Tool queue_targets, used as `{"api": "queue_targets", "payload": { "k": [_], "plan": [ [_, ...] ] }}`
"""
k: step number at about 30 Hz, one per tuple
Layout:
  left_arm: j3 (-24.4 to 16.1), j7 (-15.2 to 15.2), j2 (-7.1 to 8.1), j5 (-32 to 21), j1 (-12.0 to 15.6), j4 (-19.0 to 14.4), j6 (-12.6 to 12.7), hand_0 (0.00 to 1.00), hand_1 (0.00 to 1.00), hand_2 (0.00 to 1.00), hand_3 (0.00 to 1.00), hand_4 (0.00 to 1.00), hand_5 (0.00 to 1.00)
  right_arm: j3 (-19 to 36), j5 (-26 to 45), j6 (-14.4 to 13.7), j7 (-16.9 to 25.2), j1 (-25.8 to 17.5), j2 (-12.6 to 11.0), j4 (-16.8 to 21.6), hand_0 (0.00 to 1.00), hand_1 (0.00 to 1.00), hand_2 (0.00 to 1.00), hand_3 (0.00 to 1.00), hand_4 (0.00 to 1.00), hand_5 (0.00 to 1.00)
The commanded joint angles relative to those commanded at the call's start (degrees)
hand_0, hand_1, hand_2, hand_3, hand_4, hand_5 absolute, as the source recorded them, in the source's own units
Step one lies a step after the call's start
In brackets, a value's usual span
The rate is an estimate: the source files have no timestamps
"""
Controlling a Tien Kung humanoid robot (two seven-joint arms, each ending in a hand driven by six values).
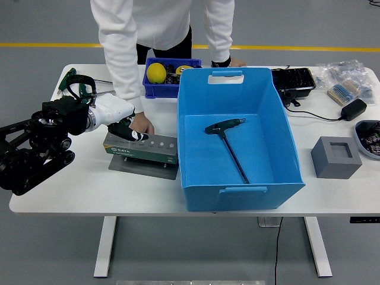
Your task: Lift tool from toolbox,place it in box,lift tool from toolbox,place it in box
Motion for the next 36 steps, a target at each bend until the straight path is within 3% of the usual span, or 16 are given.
{"api": "queue_targets", "payload": {
  "k": [1, 2, 7, 8, 13, 14, 19, 20, 25, 26, 36],
  "plan": [
    [-0.03, -0.14, 0.0, -0.03, 0.01, 0.08, 0.07, 0.686, 0.261, 0.224, 0.192, 0.849, 0.962, -0.01, 0.01, 0.0, 0.0, 0.02, -0.01, 0.0, 0.695, 0.67, 0.729, 0.557, 0.792, 0.69],
    [-0.06, -0.31, 0.0, -0.04, 0.02, 0.18, 0.18, 0.594, 0.2, 0.174, 0.144, 0.848, 0.949, -0.03, 0.05, 0.01, 0.01, 0.03, -0.01, 0.0, 0.695, 0.67, 0.728, 0.557, 0.792, 0.69],
    [-0.09, -0.86, 0.0, -0.15, 0.02, 0.65, 0.56, 0.594, 0.2, 0.174, 0.144, 0.848, 0.949, -0.2, 0.26, 0.05, 0.08, 0.1, -0.05, 0.0, 0.695, 0.67, 0.728, 0.557, 0.792, 0.69],
    [-0.11, -1.06, 0.0, -0.11, 0.03, 0.74, 0.73, 0.517, 0.166, 0.151, 0.115, 0.86, 0.888, -0.23, 0.3, 0.06, 0.09, 0.1, -0.06, 0.0, 0.695, 0.67, 0.729, 0.557, 0.792, 0.69],
    [-0.22, -2.3, 0.05, 0.22, 0.07, 0.93, 2.32, 0.517, 0.166, 0.151, 0.115, 0.86, 0.888, -0.34, 0.42, 0.09, 0.14, 0.14, -0.09, 0.0, 0.695, 0.67, 0.729, 0.557, 0.792, 0.69],
    [-0.27, -2.55, 0.05, 0.39, 0.07, 0.93, 2.71, 0.381, 0.115, 0.119, 0.09, 0.927, 0.708, -0.35, 0.42, 0.09, 0.14, 0.14, -0.09, 0.0, 0.694, 0.67, 0.728, 0.556, 0.792, 0.69],
    [-0.78, -4.24, 0.11, 1.34, 0.14, 0.87, 5.2, 0.381, 0.115, 0.119, 0.09, 0.927, 0.708, -0.41, 0.5, 0.1, 0.18, 0.17, -0.1, -0.01, 0.694, 0.67, 0.728, 0.556, 0.792, 0.69],
    [-0.87, -4.52, 0.12, 1.41, 0.16, 0.87, 5.68, 0.332, 0.069, 0.092, 0.065, 0.964, 0.588, -0.4, 0.51, 0.1, 0.18, 0.17, -0.09, -0.02, 0.695, 0.67, 0.728, 0.557, 0.792, 0.69],
    [-1.44, -7.43, 0.18, 2.19, 0.44, 0.97, 10.43, 0.332, 0.069, 0.092, 0.065, 0.964, 0.588, -0.42, 0.62, 0.1, 0.21, 0.18, -0.07, -0.03, 0.695, 0.67, 0.728, 0.557, 0.792, 0.69],
    [-1.53, -7.95, 0.18, 2.25, 0.48, 0.97, 11.24, 0.277, 0.027, 0.052, 0.047, 0.987, 0.406, -0.41, 0.6, 0.09, 0.2, 0.19, -0.07, -0.03, 0.695, 0.67, 0.728, 0.557, 0.792, 0.689],
    [-3.65, -10.54, 0.44, 0.26, 1.11, 0.12, 16.3, 0.265, 0.013, 0.045, 0.036, 0.929, 0.347, -0.47, 0.7, 0.1, 0.21, 0.15, -0.06, -0.02, 0.695, 0.67, 0.728, 0.557, 0.791, 0.691]
  ]
}}
